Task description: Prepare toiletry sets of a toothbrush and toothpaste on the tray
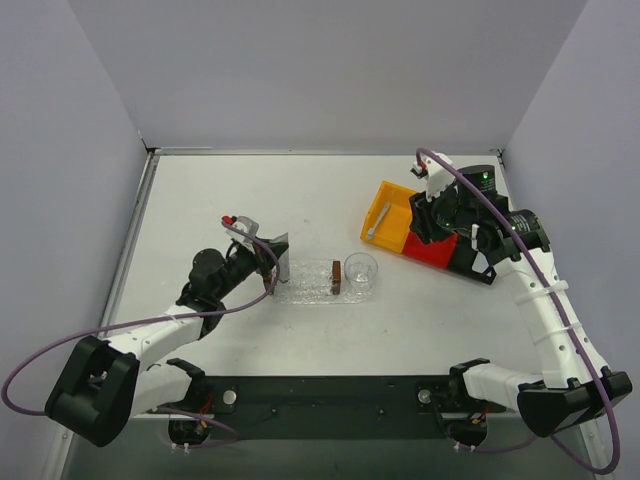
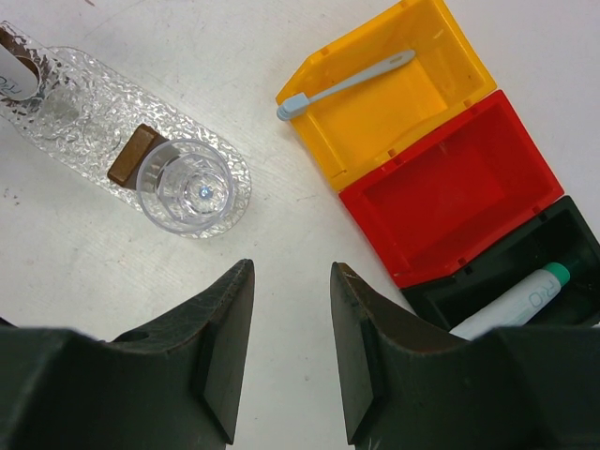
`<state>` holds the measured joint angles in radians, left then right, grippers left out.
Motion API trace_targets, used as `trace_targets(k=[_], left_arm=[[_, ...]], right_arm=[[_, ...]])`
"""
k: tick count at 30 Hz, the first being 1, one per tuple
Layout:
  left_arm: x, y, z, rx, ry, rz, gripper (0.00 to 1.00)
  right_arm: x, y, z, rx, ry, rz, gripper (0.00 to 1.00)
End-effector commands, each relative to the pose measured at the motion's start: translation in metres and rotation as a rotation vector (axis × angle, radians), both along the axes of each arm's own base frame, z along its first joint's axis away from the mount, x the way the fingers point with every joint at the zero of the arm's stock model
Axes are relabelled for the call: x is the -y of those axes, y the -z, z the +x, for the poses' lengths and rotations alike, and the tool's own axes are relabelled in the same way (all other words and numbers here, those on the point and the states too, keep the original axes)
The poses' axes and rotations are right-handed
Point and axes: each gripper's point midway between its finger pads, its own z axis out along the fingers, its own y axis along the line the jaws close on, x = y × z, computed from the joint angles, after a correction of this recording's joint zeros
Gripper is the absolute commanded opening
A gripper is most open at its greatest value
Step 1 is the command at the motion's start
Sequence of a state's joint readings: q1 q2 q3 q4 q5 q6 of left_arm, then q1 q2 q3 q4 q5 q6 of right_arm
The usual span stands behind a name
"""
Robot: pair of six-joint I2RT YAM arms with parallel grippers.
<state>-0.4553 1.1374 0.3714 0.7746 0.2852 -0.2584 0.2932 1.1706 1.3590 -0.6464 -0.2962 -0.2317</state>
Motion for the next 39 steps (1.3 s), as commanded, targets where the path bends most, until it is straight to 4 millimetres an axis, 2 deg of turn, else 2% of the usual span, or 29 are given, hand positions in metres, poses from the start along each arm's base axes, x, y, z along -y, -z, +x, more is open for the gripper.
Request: trace_targets(k=[1,21,27,39], left_arm=[[0.001,-0.027,0.004,0.098,0.008,-0.046,0.0],[0.002,-0.013,0.004,0.079,0.025,-0.031,0.0],[0.005,-0.011,0.004,0.078,0.047,-0.019,0.17],[0.005,-0.007,0.005,0.065,0.052,-0.007,0.36]], right_arm=[[0.002,-0.007,0.0,0.032,0.005,0.014,0.34],[0.003,-0.008,-0.001,0.039,0.006,0.009,0.34],[0.003,-0.007,-0.001,0.037,0.008,0.009,0.34],[0.004,-0.006,-0.002,0.036,0.007,0.008,0.34]])
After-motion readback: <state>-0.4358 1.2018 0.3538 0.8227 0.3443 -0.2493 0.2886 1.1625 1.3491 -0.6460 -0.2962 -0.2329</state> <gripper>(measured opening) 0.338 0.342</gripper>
